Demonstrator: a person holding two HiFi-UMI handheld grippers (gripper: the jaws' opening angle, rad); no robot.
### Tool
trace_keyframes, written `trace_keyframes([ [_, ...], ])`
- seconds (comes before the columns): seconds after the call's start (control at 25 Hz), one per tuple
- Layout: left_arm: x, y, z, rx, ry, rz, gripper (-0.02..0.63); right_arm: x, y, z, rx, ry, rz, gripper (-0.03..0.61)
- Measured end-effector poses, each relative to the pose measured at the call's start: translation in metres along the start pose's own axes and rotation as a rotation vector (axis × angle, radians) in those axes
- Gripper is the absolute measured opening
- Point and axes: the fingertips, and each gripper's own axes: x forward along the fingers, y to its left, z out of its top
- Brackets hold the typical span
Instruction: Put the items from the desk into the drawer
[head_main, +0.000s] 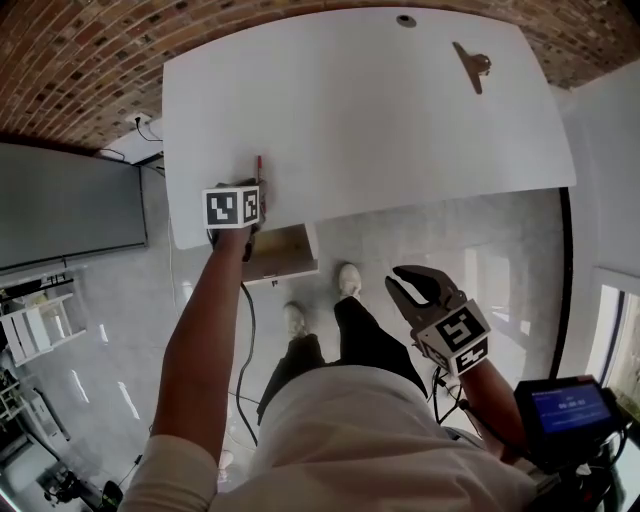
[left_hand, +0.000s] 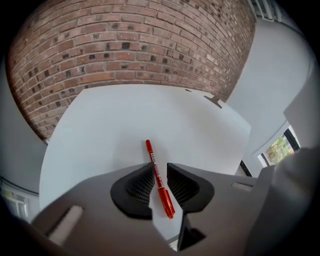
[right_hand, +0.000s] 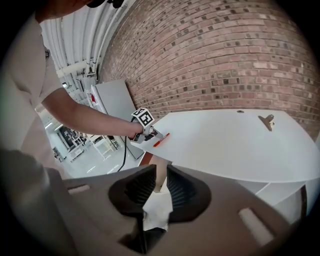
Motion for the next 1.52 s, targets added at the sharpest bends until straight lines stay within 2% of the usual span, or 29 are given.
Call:
trace_keyframes([
  [0.24,0.021,0.012,-0.003,-0.008,0.087,0.040,0.078,0.007,-0.015,-0.003,0.033,0.005,0.007,0.054],
  [0.4,0.023,0.017,-0.005,-0.031,0.099,0.020,0.051,0.009,-0.013,-0.010,0.046,0.019,-0.001,0.054],
  [0.6,0.011,0.013,-0.007,-0.062,0.035,-0.016,0.049,0.008,-0.002,-0.015,0.058,0.019,-0.025,0.054],
  [0.88,-0.024,0.006,-0.026,-0.115,-0.084,-0.079,0.049,0.016,0.042,-0.019,0.034,0.002,-0.035,0.054],
  [1.24,-0.082,0.004,-0.127,-0.150,-0.158,-0.170,0.049,0.026,0.152,-0.043,-0.004,0.024,-0.039,0.054],
  [1.52,-0.080,0.000,-0.192,-0.182,-0.148,-0.217,0.049,0.028,0.194,-0.056,-0.015,0.043,-0.042,0.054],
])
